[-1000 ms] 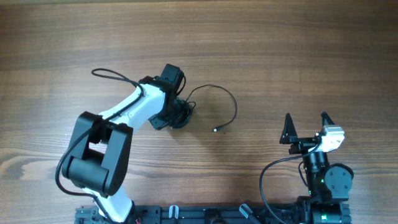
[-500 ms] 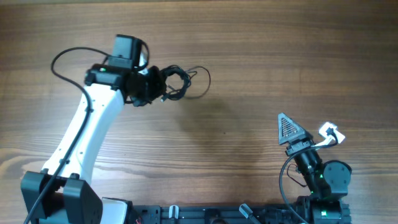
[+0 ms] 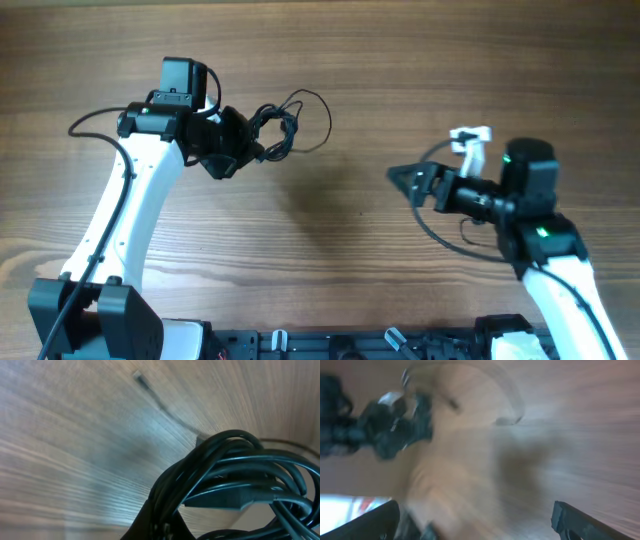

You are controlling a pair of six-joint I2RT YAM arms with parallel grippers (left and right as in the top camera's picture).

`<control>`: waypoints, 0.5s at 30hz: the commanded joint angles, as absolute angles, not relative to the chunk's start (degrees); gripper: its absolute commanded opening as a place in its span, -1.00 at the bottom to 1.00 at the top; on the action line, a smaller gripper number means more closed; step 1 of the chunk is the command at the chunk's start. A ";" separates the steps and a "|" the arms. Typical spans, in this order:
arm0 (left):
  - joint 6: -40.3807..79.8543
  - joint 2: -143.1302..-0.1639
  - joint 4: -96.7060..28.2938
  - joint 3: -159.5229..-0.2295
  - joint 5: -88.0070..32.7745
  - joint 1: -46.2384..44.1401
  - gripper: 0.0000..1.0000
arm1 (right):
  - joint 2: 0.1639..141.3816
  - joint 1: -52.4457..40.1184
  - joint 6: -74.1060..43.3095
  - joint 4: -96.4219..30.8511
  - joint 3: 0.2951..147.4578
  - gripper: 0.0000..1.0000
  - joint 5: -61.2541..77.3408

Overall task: Untangle cables
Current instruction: 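Move the right gripper to the lifted bundle and grasp a cable strand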

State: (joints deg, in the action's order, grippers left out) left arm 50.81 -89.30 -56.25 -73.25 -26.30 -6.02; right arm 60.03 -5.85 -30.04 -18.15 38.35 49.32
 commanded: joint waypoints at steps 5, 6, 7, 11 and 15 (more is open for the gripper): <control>49.32 -88.60 -57.78 -73.93 -31.05 -7.38 -0.92 | 77.76 -18.06 -36.12 9.32 39.68 0.00 55.92; 47.57 -88.60 -58.22 -73.93 -31.05 -7.86 -0.92 | 79.31 -20.14 -36.21 11.68 39.68 -0.10 51.90; 46.65 -88.60 -58.41 -73.93 -31.03 -8.43 -0.92 | 80.47 -22.02 -36.21 14.15 39.68 -0.19 48.60; 46.37 -88.60 -58.41 -73.93 -31.03 -10.55 -0.92 | 81.93 -25.10 -36.16 24.23 39.68 -0.24 45.91; 45.17 -88.60 -59.27 -73.93 -31.05 -12.08 -0.92 | 82.08 -25.12 -36.14 24.64 39.68 -0.30 37.19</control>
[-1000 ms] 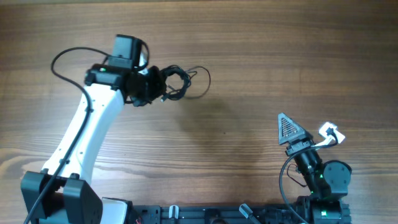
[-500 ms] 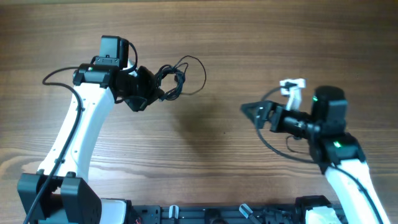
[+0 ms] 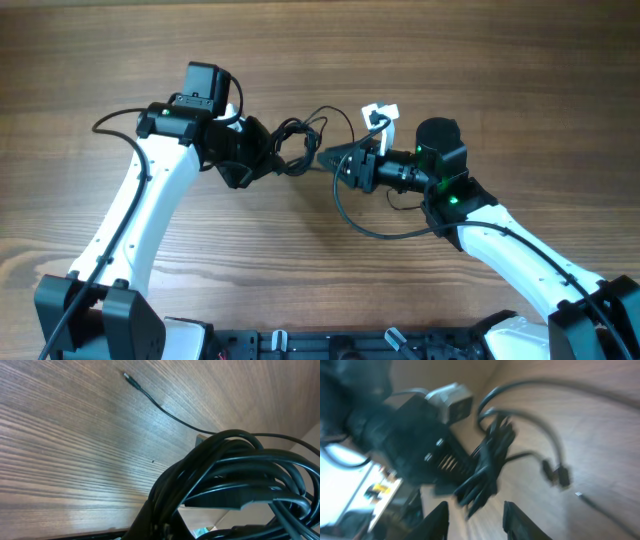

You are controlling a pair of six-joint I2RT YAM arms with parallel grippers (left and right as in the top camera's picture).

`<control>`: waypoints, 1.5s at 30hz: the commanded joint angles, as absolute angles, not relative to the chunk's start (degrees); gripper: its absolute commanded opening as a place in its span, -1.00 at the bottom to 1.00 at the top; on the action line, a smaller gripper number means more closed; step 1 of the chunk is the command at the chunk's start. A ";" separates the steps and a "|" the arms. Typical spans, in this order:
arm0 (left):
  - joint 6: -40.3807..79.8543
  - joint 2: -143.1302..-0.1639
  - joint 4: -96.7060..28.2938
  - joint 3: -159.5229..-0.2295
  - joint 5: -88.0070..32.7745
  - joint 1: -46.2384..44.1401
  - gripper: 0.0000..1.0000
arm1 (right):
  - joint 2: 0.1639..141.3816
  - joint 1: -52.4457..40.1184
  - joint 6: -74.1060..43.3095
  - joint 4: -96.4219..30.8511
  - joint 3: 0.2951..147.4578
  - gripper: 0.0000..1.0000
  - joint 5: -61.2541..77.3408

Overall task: Untangle cables
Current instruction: 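Move the right gripper to the lifted bundle and grasp a cable strand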

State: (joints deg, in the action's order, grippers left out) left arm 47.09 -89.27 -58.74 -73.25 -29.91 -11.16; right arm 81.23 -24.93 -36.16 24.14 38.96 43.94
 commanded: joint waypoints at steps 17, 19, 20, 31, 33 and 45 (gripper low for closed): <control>45.43 -88.60 -60.47 -73.93 -36.67 -12.71 -0.92 | 82.08 -25.23 -38.17 25.15 39.68 -0.53 44.23; 45.43 -88.60 -60.49 -73.93 -36.67 -12.82 -0.92 | 82.08 -25.23 -38.85 26.63 39.68 -0.61 44.23; 45.43 -88.60 -60.47 -73.93 -36.64 -12.82 -0.92 | 82.08 -25.23 -40.73 28.25 39.68 -0.67 44.23; 45.36 -88.60 -57.14 -73.93 -44.12 -12.80 -0.92 | 82.15 -25.21 -45.56 11.99 39.68 -0.91 11.62; 45.36 -88.60 -56.34 -73.93 -44.77 -12.82 -0.92 | 82.17 -25.21 -49.58 5.21 39.68 -0.91 6.68; 56.47 -88.60 -45.84 -73.93 -33.15 -12.75 -0.92 | 82.15 -25.06 -33.61 -0.47 39.68 -0.18 36.93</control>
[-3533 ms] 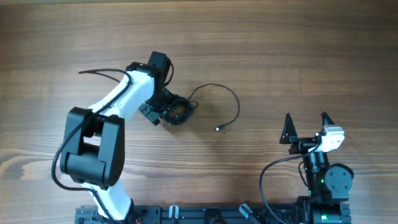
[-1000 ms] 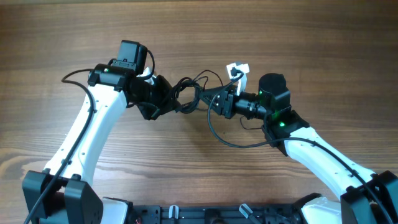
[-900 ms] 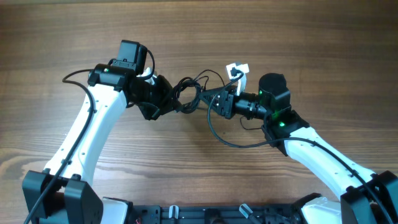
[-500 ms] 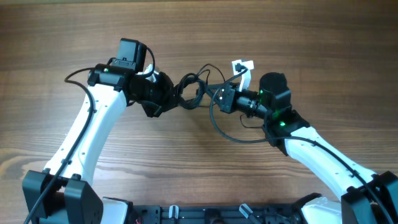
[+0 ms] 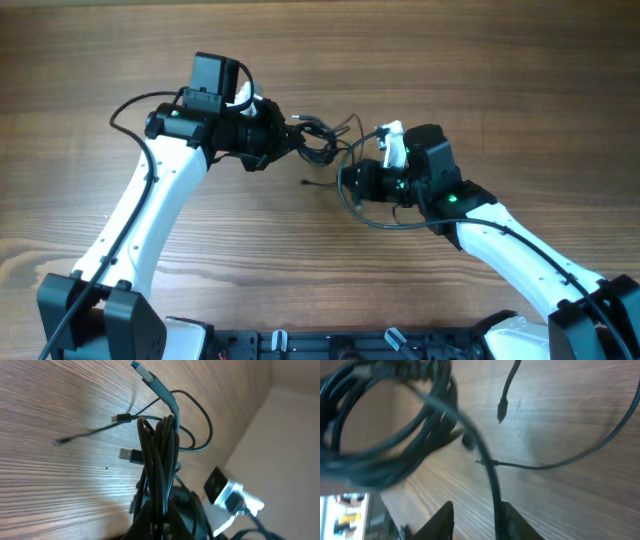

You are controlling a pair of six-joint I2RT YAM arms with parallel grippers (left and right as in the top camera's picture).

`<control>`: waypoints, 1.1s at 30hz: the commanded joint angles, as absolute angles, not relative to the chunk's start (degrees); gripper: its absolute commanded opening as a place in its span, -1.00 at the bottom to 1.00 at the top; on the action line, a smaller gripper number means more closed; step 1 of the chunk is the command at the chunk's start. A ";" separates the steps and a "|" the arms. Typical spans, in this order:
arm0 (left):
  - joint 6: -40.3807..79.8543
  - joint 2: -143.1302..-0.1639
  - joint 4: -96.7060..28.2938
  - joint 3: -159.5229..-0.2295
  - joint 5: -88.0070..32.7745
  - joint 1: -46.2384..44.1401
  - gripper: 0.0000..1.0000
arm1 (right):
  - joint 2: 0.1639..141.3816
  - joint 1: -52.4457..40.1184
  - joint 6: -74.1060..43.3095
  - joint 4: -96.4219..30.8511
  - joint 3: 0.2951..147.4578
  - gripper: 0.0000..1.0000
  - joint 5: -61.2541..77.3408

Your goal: Untangle cables

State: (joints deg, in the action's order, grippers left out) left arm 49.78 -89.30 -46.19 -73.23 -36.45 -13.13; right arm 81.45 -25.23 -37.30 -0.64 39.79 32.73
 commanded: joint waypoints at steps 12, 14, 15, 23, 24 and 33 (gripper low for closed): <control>70.15 -88.60 -47.16 -73.93 -39.79 -12.75 -0.92 | 82.19 -25.34 -37.06 8.80 39.68 0.05 13.76; 68.14 -88.60 -47.20 -73.93 -40.88 -12.75 -0.92 | 82.19 -25.34 -39.13 10.81 39.68 0.05 10.28; 64.14 -88.60 -47.62 -73.93 -40.88 -12.82 -0.92 | 82.19 -25.34 -39.13 13.47 39.68 0.06 10.28; 52.64 -88.60 -54.30 -73.93 -27.68 -12.91 -0.92 | 80.73 -21.69 -44.12 19.33 39.68 -0.15 8.01; 52.64 -88.60 -54.17 -73.93 -24.58 -12.91 -0.92 | 80.01 -20.49 -44.12 20.05 39.68 -0.10 12.49; 24.14 -88.60 -44.42 -73.93 -28.27 -16.67 -0.92 | 81.91 -26.24 -38.98 10.50 39.68 0.04 30.98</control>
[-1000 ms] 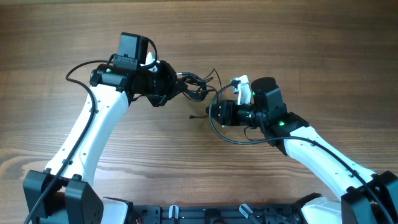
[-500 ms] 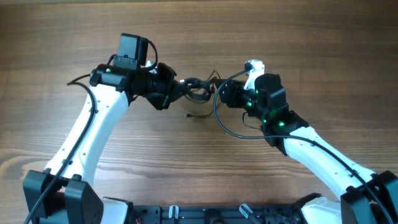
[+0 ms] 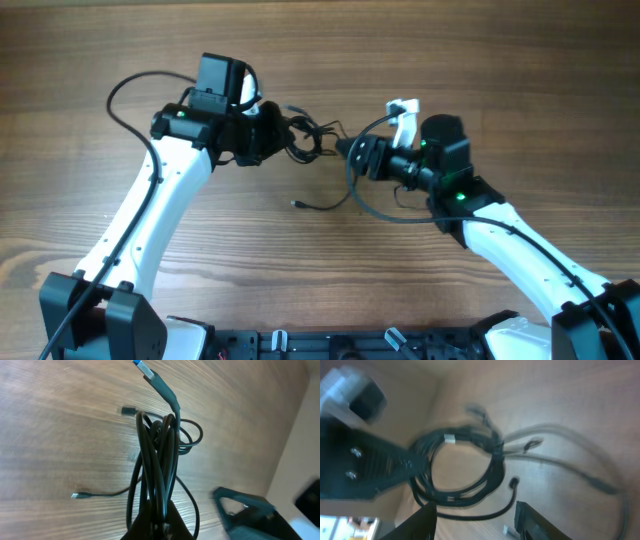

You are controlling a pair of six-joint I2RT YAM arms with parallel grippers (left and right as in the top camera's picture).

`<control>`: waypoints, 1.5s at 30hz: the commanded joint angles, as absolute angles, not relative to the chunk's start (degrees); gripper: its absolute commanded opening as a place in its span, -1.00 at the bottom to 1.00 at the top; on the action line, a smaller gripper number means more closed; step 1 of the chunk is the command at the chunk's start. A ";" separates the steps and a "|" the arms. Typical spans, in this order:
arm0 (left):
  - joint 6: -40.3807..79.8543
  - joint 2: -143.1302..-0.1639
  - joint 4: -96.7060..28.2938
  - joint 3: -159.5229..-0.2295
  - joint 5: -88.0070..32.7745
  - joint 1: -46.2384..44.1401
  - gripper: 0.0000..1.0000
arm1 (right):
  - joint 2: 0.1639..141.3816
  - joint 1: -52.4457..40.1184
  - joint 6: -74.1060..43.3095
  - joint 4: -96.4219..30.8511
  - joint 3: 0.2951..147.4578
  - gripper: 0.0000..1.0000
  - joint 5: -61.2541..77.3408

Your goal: Untangle cables

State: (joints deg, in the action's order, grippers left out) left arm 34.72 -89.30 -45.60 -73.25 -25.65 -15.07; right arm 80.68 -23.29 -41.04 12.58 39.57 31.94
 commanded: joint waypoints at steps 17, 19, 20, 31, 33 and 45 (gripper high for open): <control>-12.34 -88.49 -45.01 -73.93 -57.39 -12.56 -0.92 | 71.77 -6.02 -15.51 9.50 39.68 0.82 48.40; -13.58 -88.49 -47.16 -73.93 -57.82 -14.31 -0.92 | 73.36 -6.63 -15.59 11.14 39.68 0.81 52.69; -13.74 -88.49 -47.88 -73.93 -57.84 -15.33 -0.92 | 74.61 -7.18 -15.33 10.83 39.68 0.80 55.29; -10.11 -88.49 -46.96 -73.93 -56.86 -20.23 0.58 | 81.58 -7.64 -18.35 11.09 39.68 -0.85 70.52; -4.36 -88.49 -46.98 -73.93 -53.80 -20.25 1.00 | 81.58 -7.51 -24.80 10.66 39.68 -0.91 63.37; 45.78 -88.51 -43.64 -73.93 -29.89 -28.51 1.00 | 81.58 -7.53 -47.42 6.39 39.68 -0.91 48.40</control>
